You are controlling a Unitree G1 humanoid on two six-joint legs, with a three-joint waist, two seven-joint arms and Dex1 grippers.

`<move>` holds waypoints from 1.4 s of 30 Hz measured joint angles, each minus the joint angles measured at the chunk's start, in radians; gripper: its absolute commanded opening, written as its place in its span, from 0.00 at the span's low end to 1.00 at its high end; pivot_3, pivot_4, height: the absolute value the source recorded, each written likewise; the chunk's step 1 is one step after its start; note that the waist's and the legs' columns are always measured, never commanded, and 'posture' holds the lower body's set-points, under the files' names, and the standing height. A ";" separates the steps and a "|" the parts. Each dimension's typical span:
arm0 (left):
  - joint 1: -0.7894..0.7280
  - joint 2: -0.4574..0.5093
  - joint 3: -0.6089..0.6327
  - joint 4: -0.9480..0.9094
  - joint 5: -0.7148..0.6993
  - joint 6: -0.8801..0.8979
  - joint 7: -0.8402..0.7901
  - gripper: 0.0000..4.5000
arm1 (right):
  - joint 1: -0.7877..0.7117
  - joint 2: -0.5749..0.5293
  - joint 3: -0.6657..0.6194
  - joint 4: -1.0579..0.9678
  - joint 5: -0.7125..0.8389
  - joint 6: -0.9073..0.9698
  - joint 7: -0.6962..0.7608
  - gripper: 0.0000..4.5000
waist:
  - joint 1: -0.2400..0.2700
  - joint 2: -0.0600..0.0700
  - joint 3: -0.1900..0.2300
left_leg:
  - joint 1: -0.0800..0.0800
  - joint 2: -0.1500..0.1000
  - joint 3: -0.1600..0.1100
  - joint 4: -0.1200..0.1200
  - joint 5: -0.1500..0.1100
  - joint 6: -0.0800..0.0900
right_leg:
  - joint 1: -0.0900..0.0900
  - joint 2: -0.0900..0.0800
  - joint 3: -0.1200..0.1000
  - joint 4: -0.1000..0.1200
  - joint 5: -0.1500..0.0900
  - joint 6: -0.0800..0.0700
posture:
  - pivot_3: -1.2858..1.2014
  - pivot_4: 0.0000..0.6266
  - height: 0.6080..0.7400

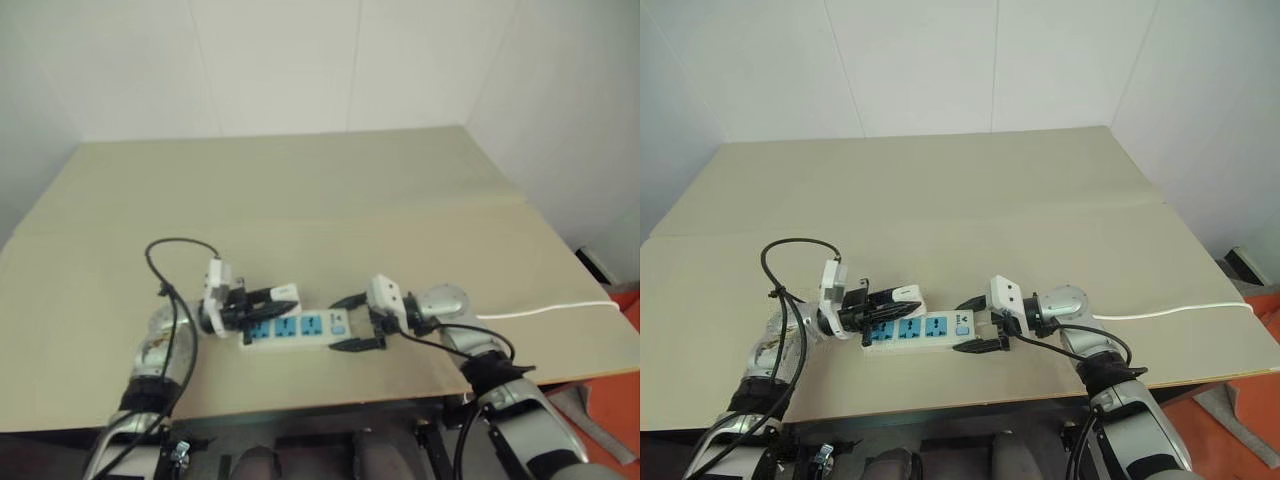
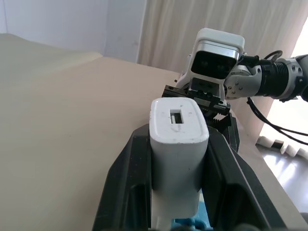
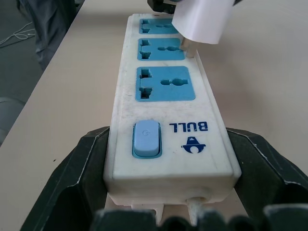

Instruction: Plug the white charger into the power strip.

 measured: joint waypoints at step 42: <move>-0.153 -0.054 -0.128 0.123 0.140 -0.141 -0.215 0.22 | 0.041 -0.021 -0.005 -0.071 0.000 0.038 -0.022 0.75 | 0.007 -0.002 0.001 | -0.006 0.000 0.000 0.004 0.000 0.000 | -0.001 0.000 0.000 -0.001 0.000 0.000 | 0.52 0.24 1.00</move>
